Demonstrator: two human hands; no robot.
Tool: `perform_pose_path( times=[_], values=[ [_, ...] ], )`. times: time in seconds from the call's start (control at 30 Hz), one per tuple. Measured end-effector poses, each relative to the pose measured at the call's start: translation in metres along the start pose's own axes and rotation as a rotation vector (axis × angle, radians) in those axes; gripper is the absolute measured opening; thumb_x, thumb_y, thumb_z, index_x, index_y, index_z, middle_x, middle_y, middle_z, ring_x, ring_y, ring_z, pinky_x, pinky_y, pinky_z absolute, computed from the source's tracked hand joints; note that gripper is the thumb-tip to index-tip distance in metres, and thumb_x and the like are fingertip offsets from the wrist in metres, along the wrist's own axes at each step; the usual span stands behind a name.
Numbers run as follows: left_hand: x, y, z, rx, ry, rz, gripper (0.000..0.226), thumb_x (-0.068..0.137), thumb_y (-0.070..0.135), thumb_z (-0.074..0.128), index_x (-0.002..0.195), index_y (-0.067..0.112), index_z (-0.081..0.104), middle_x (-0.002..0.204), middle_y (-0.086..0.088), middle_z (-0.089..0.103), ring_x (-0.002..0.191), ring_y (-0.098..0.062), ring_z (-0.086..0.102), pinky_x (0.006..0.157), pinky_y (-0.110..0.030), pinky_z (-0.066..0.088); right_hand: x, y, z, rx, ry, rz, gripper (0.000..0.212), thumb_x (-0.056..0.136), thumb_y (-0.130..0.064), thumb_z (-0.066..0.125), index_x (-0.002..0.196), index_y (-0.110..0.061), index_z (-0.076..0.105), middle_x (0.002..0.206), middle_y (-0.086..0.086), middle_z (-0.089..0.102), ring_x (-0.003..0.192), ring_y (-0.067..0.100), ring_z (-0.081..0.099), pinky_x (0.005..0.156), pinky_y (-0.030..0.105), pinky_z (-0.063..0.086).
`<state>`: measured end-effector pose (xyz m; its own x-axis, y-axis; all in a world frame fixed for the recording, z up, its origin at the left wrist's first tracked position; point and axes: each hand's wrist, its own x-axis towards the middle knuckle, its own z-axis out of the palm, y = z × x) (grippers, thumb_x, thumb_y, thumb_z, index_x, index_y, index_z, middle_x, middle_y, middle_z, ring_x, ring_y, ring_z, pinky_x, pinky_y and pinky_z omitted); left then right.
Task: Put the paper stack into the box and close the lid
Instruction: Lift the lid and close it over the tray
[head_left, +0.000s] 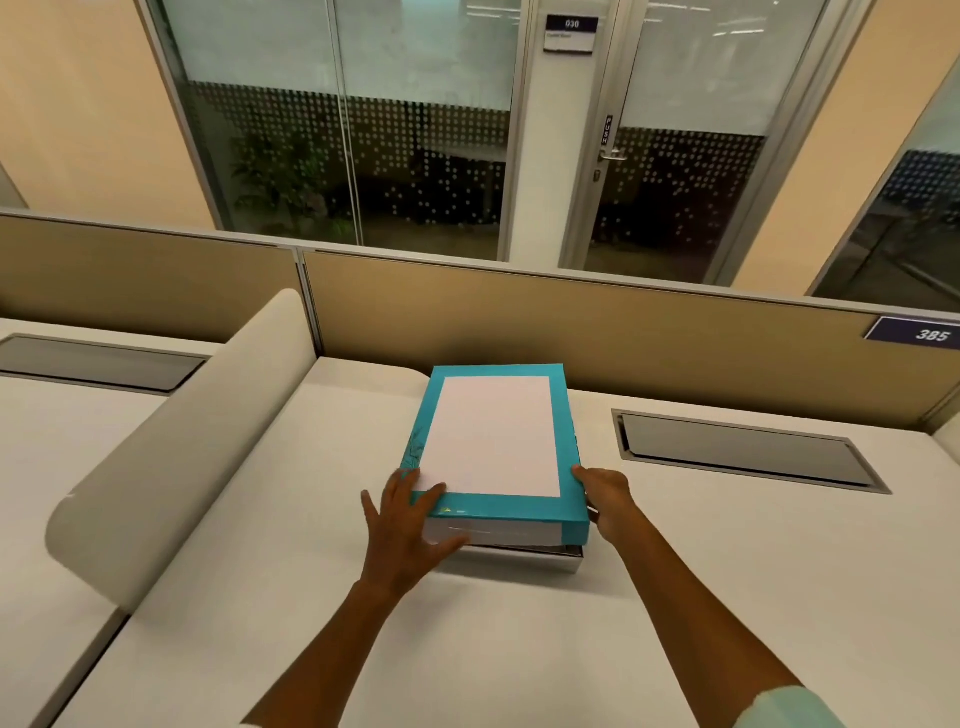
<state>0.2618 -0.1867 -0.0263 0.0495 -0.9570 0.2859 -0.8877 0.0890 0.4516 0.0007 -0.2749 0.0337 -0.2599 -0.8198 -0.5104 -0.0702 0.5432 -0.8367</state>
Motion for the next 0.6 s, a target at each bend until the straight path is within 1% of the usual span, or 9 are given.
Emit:
perform_pose_path(
  times=[0.03, 0.07, 0.1, 0.13, 0.17, 0.27, 0.37, 0.5, 0.6],
  values=[
    [0.001, -0.004, -0.001, -0.046, -0.01, -0.068, 0.075, 0.072, 0.065, 0.064, 0.135, 0.026, 0.053, 0.151, -0.009, 0.038, 0.142, -0.033, 0.031, 0.115, -0.056, 0.012, 0.001, 0.003, 0.001, -0.013, 0.01, 0.008, 0.039, 0.092, -0.028, 0.062, 0.118, -0.001, 0.053, 0.117, 0.019, 0.063, 0.105, 0.034, 0.062, 0.091, 0.046, 0.053],
    [0.003, -0.006, -0.003, -0.129, -0.029, -0.157, 0.074, 0.076, 0.064, 0.061, 0.137, 0.025, 0.05, 0.151, -0.01, 0.038, 0.14, -0.033, 0.035, 0.115, -0.055, 0.023, 0.002, 0.007, 0.001, -0.031, 0.021, 0.015, 0.037, 0.093, -0.028, 0.06, 0.117, 0.0, 0.053, 0.117, 0.019, 0.062, 0.107, 0.035, 0.062, 0.092, 0.046, 0.053],
    [0.005, -0.006, -0.005, -0.246, -0.046, -0.249, 0.072, 0.08, 0.062, 0.057, 0.139, 0.023, 0.047, 0.149, -0.011, 0.04, 0.135, -0.033, 0.041, 0.11, -0.053, 0.039, 0.003, 0.011, 0.002, -0.062, 0.033, 0.018, 0.034, 0.094, -0.028, 0.058, 0.114, 0.0, 0.053, 0.117, 0.02, 0.062, 0.109, 0.036, 0.061, 0.093, 0.046, 0.052],
    [0.007, -0.007, -0.007, -0.363, -0.049, -0.318, 0.068, 0.084, 0.056, 0.055, 0.14, 0.02, 0.045, 0.144, -0.012, 0.046, 0.129, -0.032, 0.048, 0.098, -0.048, 0.052, 0.004, 0.015, 0.001, -0.101, 0.043, 0.014, 0.03, 0.095, -0.029, 0.056, 0.108, -0.001, 0.054, 0.117, 0.021, 0.062, 0.109, 0.036, 0.061, 0.093, 0.045, 0.052],
    [0.01, -0.007, -0.008, -0.452, -0.039, -0.354, 0.063, 0.088, 0.048, 0.054, 0.141, 0.018, 0.043, 0.138, -0.013, 0.052, 0.121, -0.032, 0.056, 0.088, -0.044, 0.058, 0.005, 0.019, 0.001, -0.136, 0.051, 0.003, 0.027, 0.096, -0.029, 0.054, 0.102, -0.003, 0.055, 0.116, 0.022, 0.063, 0.109, 0.037, 0.061, 0.091, 0.044, 0.051],
    [0.013, -0.01, -0.009, -0.551, -0.004, -0.379, 0.053, 0.094, 0.029, 0.053, 0.143, 0.014, 0.041, 0.133, -0.011, 0.06, 0.103, -0.031, 0.068, 0.078, -0.042, 0.061, 0.007, 0.029, 0.004, -0.174, 0.049, -0.028, 0.026, 0.099, -0.032, 0.048, 0.099, -0.008, 0.055, 0.111, 0.018, 0.062, 0.108, 0.035, 0.06, 0.086, 0.043, 0.05],
    [0.013, -0.014, -0.006, -0.568, 0.037, -0.42, 0.048, 0.095, 0.028, 0.052, 0.141, 0.015, 0.045, 0.127, -0.011, 0.064, 0.089, -0.024, 0.068, 0.072, -0.038, 0.061, 0.009, 0.036, 0.008, -0.227, 0.048, -0.056, 0.027, 0.1, -0.035, 0.042, 0.098, -0.01, 0.052, 0.101, 0.012, 0.058, 0.096, 0.028, 0.057, 0.08, 0.041, 0.047],
    [0.015, -0.019, 0.003, -0.555, 0.025, -0.441, 0.046, 0.095, 0.027, 0.052, 0.139, 0.015, 0.048, 0.125, -0.012, 0.065, 0.084, -0.019, 0.066, 0.059, -0.022, 0.055, 0.014, 0.048, 0.013, -0.323, 0.071, -0.107, 0.033, 0.102, -0.035, 0.035, 0.091, -0.008, 0.051, 0.091, 0.012, 0.055, 0.083, 0.024, 0.051, 0.072, 0.035, 0.039],
    [0.016, -0.024, 0.008, -0.536, 0.013, -0.447, 0.046, 0.095, 0.026, 0.052, 0.139, 0.013, 0.049, 0.124, -0.013, 0.066, 0.083, -0.018, 0.066, 0.057, -0.018, 0.053, 0.016, 0.054, 0.016, -0.353, 0.08, -0.126, 0.036, 0.102, -0.035, 0.033, 0.089, -0.007, 0.051, 0.088, 0.013, 0.055, 0.082, 0.026, 0.052, 0.072, 0.034, 0.038]
  ],
)
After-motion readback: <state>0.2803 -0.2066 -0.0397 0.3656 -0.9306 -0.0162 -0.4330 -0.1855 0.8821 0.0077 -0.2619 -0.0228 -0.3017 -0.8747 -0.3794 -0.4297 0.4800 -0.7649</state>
